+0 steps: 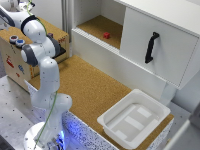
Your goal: Turn on the red led light
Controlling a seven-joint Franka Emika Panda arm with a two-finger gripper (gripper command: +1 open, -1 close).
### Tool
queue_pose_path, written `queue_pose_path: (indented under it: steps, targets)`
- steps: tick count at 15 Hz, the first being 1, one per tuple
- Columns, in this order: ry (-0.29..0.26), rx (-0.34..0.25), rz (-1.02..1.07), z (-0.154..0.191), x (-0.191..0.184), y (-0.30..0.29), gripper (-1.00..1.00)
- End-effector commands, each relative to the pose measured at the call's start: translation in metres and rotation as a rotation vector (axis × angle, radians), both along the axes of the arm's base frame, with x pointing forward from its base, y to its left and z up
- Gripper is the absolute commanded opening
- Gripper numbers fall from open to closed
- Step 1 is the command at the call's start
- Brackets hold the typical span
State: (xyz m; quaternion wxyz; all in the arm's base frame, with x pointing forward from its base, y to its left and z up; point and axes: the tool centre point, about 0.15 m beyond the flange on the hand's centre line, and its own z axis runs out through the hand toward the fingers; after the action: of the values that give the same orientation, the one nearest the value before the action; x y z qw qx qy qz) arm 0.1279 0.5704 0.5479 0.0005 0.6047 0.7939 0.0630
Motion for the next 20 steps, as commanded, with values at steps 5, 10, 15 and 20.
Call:
queue_pose_path:
  steps: [5,10,15,20]
  targets:
    - [0.101,-0.231,-0.035,-0.023,0.015,0.055,-1.0]
    - [0.134,-0.228,-0.028,-0.053,0.025,0.062,-1.0]
    - [0.153,-0.231,-0.043,-0.077,0.036,0.062,-1.0]
    - [0.156,-0.216,-0.051,-0.092,0.044,0.06,-1.0]
